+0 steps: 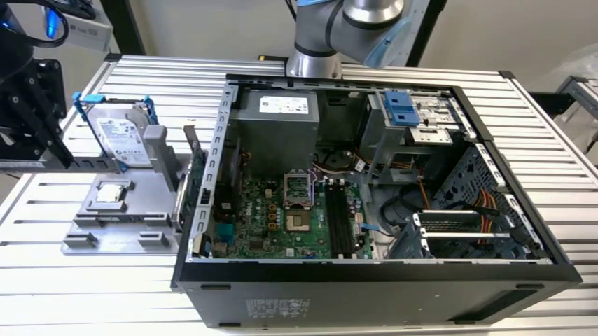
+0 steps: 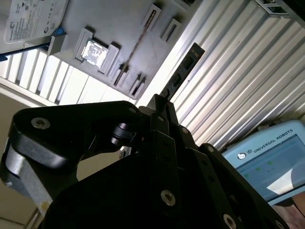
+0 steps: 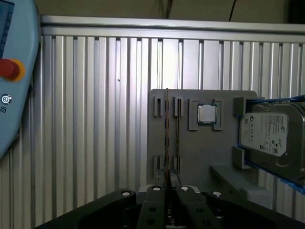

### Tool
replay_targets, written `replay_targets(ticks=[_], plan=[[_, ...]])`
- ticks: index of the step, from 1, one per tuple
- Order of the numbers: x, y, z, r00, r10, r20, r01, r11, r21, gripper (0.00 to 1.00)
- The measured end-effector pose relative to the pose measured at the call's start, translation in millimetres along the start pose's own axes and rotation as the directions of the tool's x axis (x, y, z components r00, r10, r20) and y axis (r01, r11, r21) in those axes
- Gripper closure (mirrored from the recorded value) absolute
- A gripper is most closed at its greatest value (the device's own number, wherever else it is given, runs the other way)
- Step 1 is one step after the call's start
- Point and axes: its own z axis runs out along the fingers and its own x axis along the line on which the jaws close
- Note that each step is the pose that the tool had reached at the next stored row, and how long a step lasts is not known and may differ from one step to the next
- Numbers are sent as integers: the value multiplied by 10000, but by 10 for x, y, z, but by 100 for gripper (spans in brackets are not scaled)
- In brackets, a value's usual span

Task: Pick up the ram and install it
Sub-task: 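Pick up the ram and move it above insertion slot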

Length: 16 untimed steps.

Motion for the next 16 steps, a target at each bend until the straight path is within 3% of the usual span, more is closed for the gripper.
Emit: replay_targets(ticks=[16], plan=[[-16, 4, -150, 10000, 18, 2, -18, 10000, 3, 100]])
